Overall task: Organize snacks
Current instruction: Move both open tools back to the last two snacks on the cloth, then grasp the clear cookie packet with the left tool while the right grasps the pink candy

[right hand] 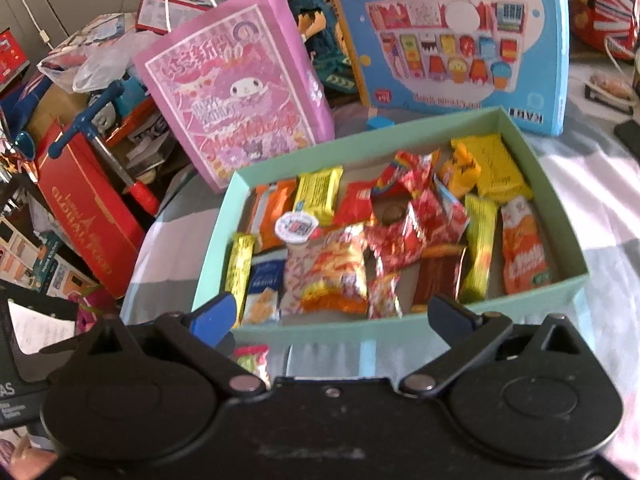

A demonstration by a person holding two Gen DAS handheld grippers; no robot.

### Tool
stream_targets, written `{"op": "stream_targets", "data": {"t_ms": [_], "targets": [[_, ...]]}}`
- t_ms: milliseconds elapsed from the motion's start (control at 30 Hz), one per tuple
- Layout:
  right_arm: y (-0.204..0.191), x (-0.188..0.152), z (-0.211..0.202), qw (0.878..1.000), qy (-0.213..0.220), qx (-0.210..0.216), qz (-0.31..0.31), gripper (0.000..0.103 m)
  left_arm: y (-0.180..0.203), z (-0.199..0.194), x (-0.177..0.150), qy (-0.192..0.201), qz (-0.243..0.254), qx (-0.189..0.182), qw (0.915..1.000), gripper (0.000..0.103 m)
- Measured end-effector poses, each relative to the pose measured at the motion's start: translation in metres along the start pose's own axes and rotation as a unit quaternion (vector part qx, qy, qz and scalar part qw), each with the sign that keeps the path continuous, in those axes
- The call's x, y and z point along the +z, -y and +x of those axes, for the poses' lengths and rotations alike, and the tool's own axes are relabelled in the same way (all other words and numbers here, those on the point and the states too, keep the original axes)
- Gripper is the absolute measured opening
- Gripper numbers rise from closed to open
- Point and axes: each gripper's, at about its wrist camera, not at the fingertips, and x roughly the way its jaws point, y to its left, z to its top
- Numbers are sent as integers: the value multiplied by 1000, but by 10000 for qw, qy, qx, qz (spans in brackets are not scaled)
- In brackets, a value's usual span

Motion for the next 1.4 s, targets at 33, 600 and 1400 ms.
{"op": "stream_targets", "data": {"t_ms": [33,600,1400], "targets": [[1,-4,1,10000,-28,19,16,103,-5,-1,-5,-27,-5,30,10000,103],[4,-56,35,9965,-794,66,237,103,-52,15,-78,-706,-431,427,9957,103],[-71,-50,92,9906,-1103,255,-771,60,-64,16,-84,-402,-317,220,9984,52]]}}
